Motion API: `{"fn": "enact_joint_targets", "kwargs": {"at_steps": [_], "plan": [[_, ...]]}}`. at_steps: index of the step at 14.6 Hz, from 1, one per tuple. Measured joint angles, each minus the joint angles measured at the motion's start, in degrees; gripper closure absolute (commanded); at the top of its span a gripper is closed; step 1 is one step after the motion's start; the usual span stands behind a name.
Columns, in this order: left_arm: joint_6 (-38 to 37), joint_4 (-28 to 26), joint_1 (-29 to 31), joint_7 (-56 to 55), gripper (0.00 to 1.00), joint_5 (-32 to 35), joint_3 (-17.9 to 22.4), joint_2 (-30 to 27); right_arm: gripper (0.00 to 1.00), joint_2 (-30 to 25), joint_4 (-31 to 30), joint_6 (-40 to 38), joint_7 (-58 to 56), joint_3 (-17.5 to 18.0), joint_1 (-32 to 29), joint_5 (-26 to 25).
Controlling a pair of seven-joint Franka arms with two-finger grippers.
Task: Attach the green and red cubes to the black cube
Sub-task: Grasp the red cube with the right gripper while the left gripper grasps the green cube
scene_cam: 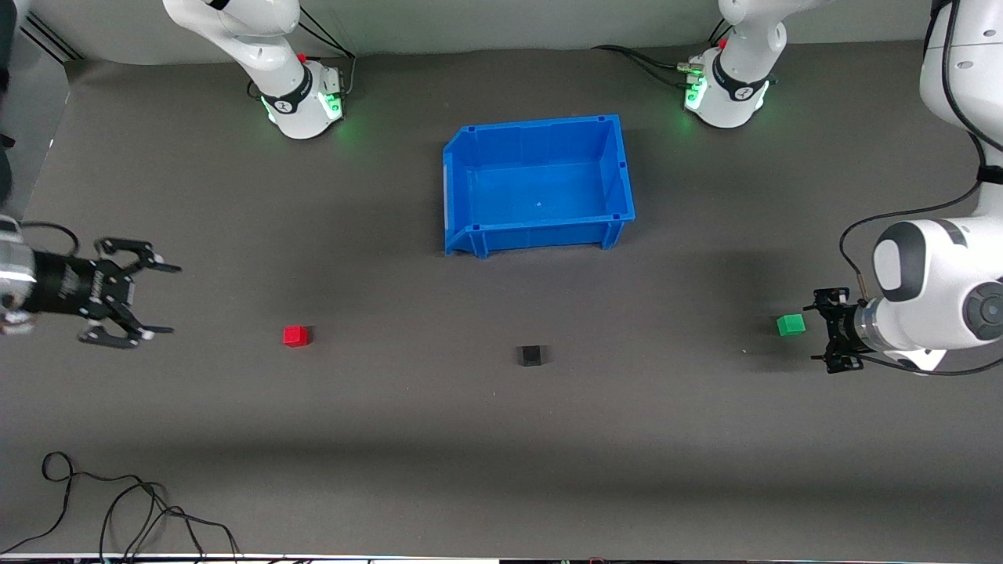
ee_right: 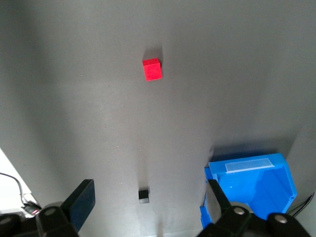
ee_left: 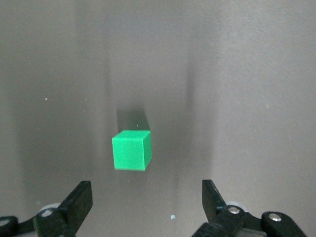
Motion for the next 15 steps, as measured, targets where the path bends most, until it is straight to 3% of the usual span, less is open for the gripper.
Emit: {"fn": "enact_joint_targets", "kwargs": {"at_steps": [4, 10, 15], "plan": [[3.2, -3.0, 0.8, 0.0, 0.01, 0.3, 0.1, 0.0, 0.0, 6.1, -2.0, 6.1, -6.7, 0.0, -0.3, 2.9], [11.4, -7.9, 0.9, 0.0, 0.02, 1.9, 0.1, 0.4, 0.0, 6.8, -14.1, 19.2, -18.8, -0.1, -0.4, 9.2], [12.0, -9.2, 0.9, 0.0, 0.02, 3.3, 0.1, 1.2, 0.0, 8.8, -23.0, 27.7, -31.1, -0.1, -0.3, 17.4]]}}
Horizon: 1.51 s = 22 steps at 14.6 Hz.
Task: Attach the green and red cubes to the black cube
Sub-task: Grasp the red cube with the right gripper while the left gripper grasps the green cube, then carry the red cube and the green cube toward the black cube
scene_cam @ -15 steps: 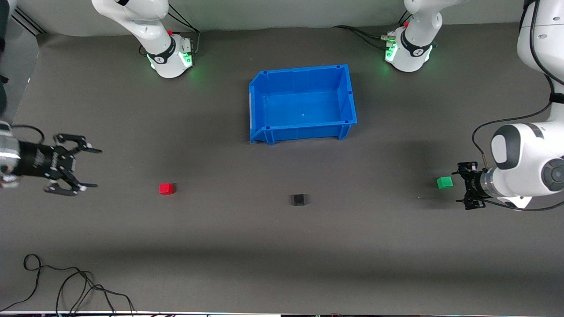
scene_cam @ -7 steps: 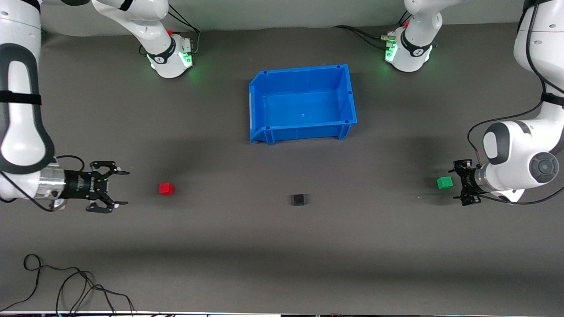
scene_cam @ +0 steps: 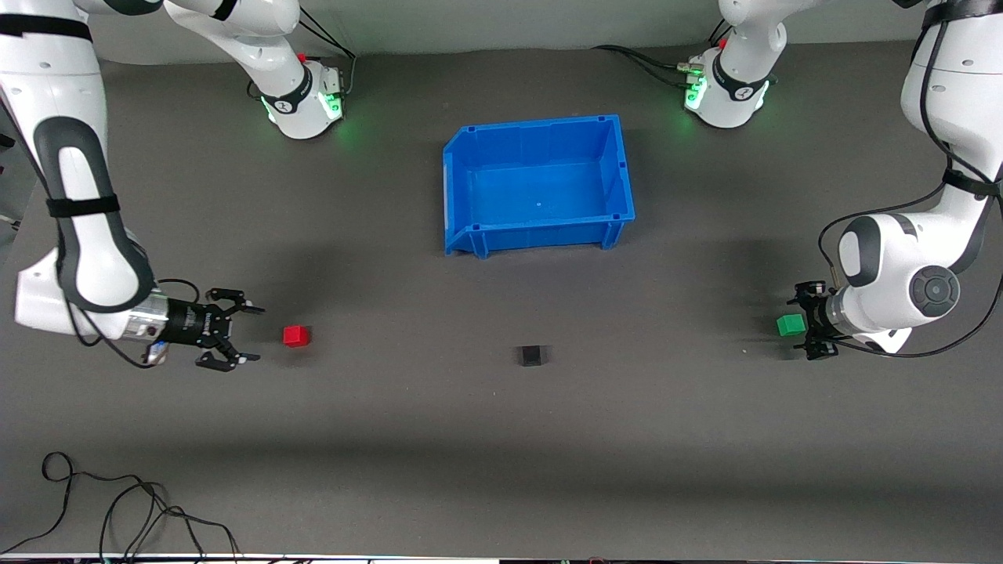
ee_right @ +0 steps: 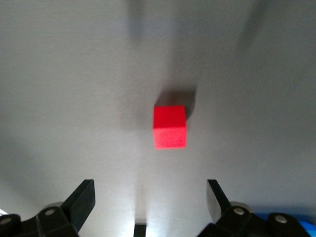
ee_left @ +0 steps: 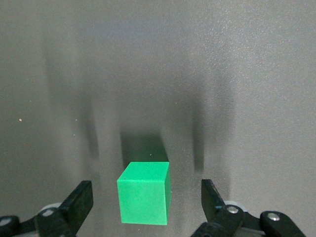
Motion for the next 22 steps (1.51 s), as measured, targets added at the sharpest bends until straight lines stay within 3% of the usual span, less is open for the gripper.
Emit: {"fn": "enact_joint_targets", "kwargs": {"at_steps": [3, 7, 8, 9, 12, 15, 19, 22], "plan": [[0.1, -0.7, 0.1, 0.0, 0.11, 0.2, 0.0, 0.1, 0.0, 2.2, -1.0, 1.9, -2.6, 0.0, 0.0, 1.4], [0.5, -1.1, 0.1, 0.0, 0.41, 0.2, 0.0, 0.3, 0.0, 5.1, -1.1, 2.6, -5.8, 0.0, 0.1, 5.8], [0.9, -1.2, 0.1, 0.0, 0.51, 0.2, 0.1, 0.3, 0.0, 5.8, -1.1, 2.9, -6.6, 0.0, 0.1, 6.5], [1.0, -1.3, 0.1, 0.0, 0.7, 0.2, 0.1, 0.3, 0.0, 6.5, -1.1, 3.7, -7.0, 0.1, 0.2, 6.8], [1.2, -1.2, 0.1, 0.0, 0.77, 0.3, 0.1, 0.3, 0.0, 7.5, -1.0, 4.9, -7.2, 0.2, 0.4, 7.1], [1.2, -1.1, 0.1, 0.0, 1.0, 0.3, 0.1, 0.3, 0.0, 7.7, -1.0, 5.2, -7.2, 0.3, 1.1, 8.1], [1.2, -0.1, 0.0, -0.5, 1.0, 0.3, -0.3, -0.1, 0.03, 7.7, -0.9, 5.6, -7.2, 0.3, 1.7, 8.2], [0.1, 1.0, -0.1, -2.1, 1.0, 0.3, -0.8, -1.4, 0.23, 7.7, -0.9, 5.6, -7.3, 0.2, 1.7, 8.2]]}}
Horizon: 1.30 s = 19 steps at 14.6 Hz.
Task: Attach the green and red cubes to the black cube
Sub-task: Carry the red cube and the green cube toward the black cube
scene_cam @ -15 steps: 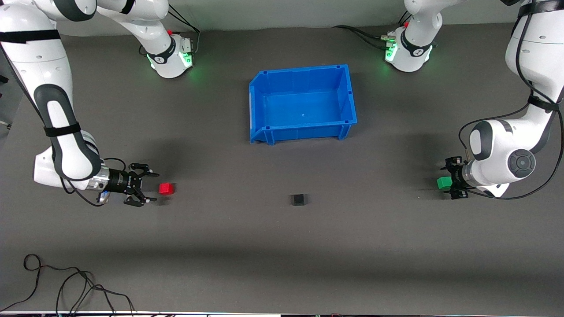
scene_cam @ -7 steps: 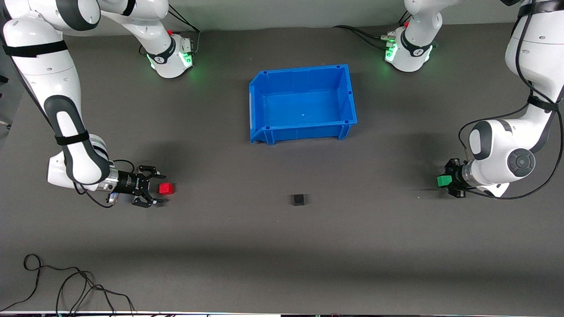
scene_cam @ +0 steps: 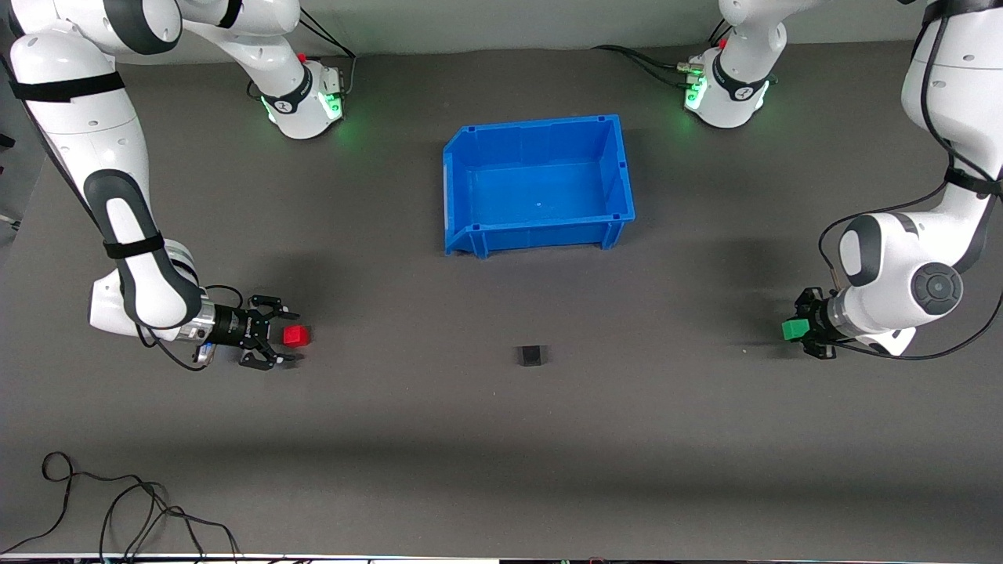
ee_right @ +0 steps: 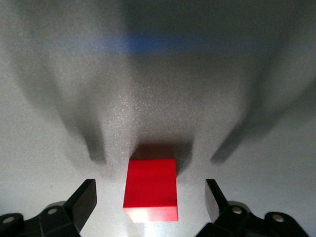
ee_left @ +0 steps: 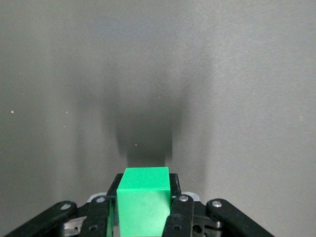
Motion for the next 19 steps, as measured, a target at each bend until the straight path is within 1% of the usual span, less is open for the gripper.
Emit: {"fn": "enact_joint_targets", "kwargs": {"at_steps": [2, 5, 6, 8, 10, 13, 16, 19], "plan": [[-3.2, 1.7, -1.0, -0.4, 1.0, 0.0, -0.4, -0.8, 0.37, 0.0, 0.1, 0.0, 0.0, 0.0, 0.0, 0.0], [-7.9, 6.0, -3.5, -2.0, 1.0, 0.0, -0.5, -1.1, 0.65, 0.0, 0.2, 0.0, 0.0, 0.0, 0.0, 0.0], [-8.9, 7.2, -4.0, -2.5, 1.0, 0.0, -0.5, -1.1, 0.72, 0.0, 0.3, 0.0, 0.0, 0.0, 0.0, 0.0], [-9.5, 8.5, -4.6, -2.9, 1.0, 0.0, -0.5, -1.1, 0.8, 0.0, 0.3, 0.0, 0.0, -0.1, -0.1, 0.0], [-9.6, 9.3, -5.4, -3.6, 1.0, 0.0, -0.6, -1.0, 0.81, 0.0, 0.5, 0.0, 0.0, -0.1, -0.1, 0.0], [-9.6, 11.4, -8.4, -6.6, 1.0, -0.1, -0.6, 0.1, 0.8, -0.2, 1.4, -0.1, 0.0, -0.1, -0.1, 0.0], [-9.6, 13.1, -10.6, -8.8, 1.0, -0.1, -0.6, 1.1, 0.8, -1.0, 3.2, -2.5, 0.4, 0.0, 0.0, 0.2], [-9.6, 14.4, -12.1, -11.3, 1.0, -0.1, -0.6, 1.7, 0.8, -1.5, 5.8, -4.4, 3.5, 0.3, 0.1, 0.3]]}}
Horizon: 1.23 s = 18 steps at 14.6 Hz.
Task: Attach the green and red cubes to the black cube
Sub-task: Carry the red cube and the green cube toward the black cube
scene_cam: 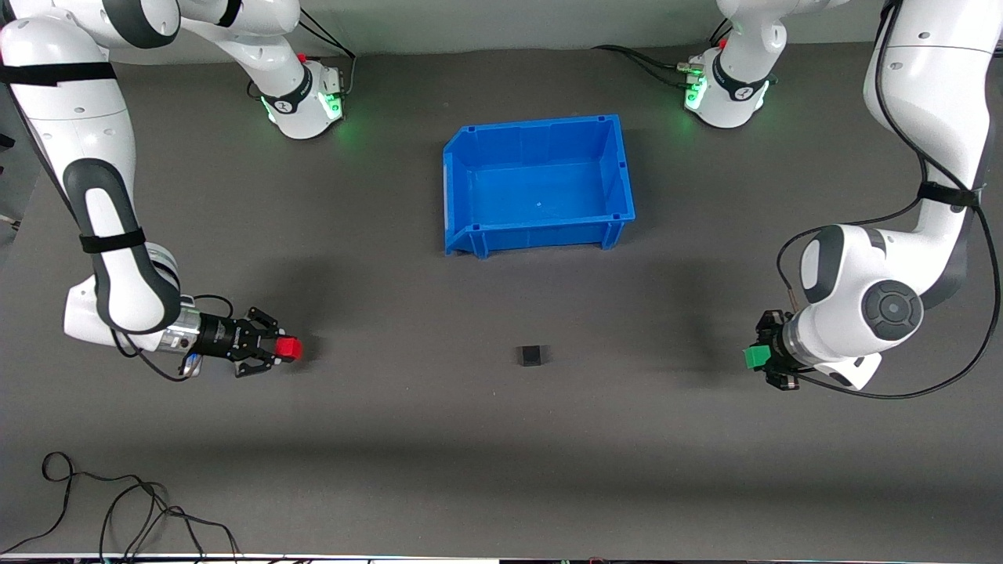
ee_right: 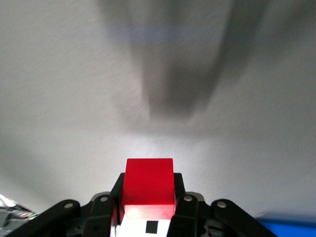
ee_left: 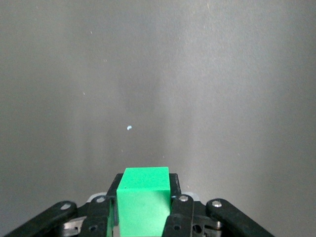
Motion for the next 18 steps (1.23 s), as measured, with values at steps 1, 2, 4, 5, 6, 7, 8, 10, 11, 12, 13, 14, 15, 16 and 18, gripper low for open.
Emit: {"fn": "enact_joint_targets", "kwargs": {"at_steps": [1, 2, 4, 5, 6, 7, 8, 10, 11, 12, 13, 14, 15, 16, 18], "plan": [[0.0, 0.4, -0.7, -1.1, 1.0, 0.0, 0.0, 0.2, 0.8, -0.1, 1.1, -0.4, 1.2, 0.2, 0.4, 0.0], [0.0, 1.0, -1.4, -2.1, 1.0, 0.0, 0.0, 0.6, 0.8, -0.2, 2.1, -0.7, 2.5, 0.3, 1.4, 0.0], [0.0, 2.7, -3.2, -4.6, 1.0, 0.0, 0.0, 2.1, 0.8, -0.2, 3.9, -0.9, 6.1, 0.4, 4.8, 0.0], [0.0, 3.7, -4.1, -6.0, 1.0, 0.0, 0.0, 3.1, 0.8, -0.1, 4.8, -0.8, 8.3, 0.4, 6.9, 0.0], [0.1, 4.7, -4.8, -7.2, 1.0, 0.0, 0.0, 4.0, 0.8, 0.0, 6.0, -0.7, 10.6, 0.4, 8.8, 0.0], [0.2, 5.6, -5.6, -8.2, 1.0, 0.0, 0.0, 5.0, 0.8, 0.4, 7.4, -0.4, 13.0, 0.4, 10.6, 0.0], [0.3, 6.6, -6.3, -8.9, 1.0, 0.0, 0.0, 5.8, 0.8, 0.9, 8.8, -0.2, 15.5, 0.4, 12.3, 0.0], [0.3, 8.2, -7.8, -9.5, 1.0, 0.0, 0.0, 7.2, 0.8, 2.1, 11.7, -0.1, 19.6, 0.4, 15.3, 0.0], [0.3, 9.0, -8.8, -9.7, 1.0, -0.2, -0.1, 7.8, 0.8, 2.9, 13.0, 0.1, 21.2, 0.4, 16.8, 0.1], [0.3, 9.8, -10.0, -10.0, 1.0, -0.8, -0.1, 8.4, 0.8, 3.9, 14.4, 0.7, 22.8, 0.5, 18.2, 0.1], [0.3, 10.3, -11.4, -10.5, 1.0, -1.6, -0.2, 9.1, 0.8, 4.9, 15.7, 1.9, 24.3, 0.5, 19.6, 0.2], [0.3, 10.5, -12.9, -11.1, 1.0, -2.1, -0.2, 9.7, 0.8, 6.0, 16.9, 3.0, 25.4, 0.5, 21.0, 0.5], [0.3, 10.7, -14.3, -12.1, 1.0, -2.3, -0.2, 10.2, 0.8, 7.1, 17.8, 4.3, 26.3, 0.5, 22.4, 1.2], [0.3, 10.9, -15.5, -13.2, 1.0, -2.3, -0.2, 10.9, 0.8, 8.1, 18.6, 5.8, 26.9, 0.5, 24.0, 2.2], [0.4, 11.2, -17.3, -15.1, 1.0, -2.4, -0.2, 12.1, 0.8, 10.2, 19.6, 8.9, 27.2, 0.5, 27.0, 4.9]]}}
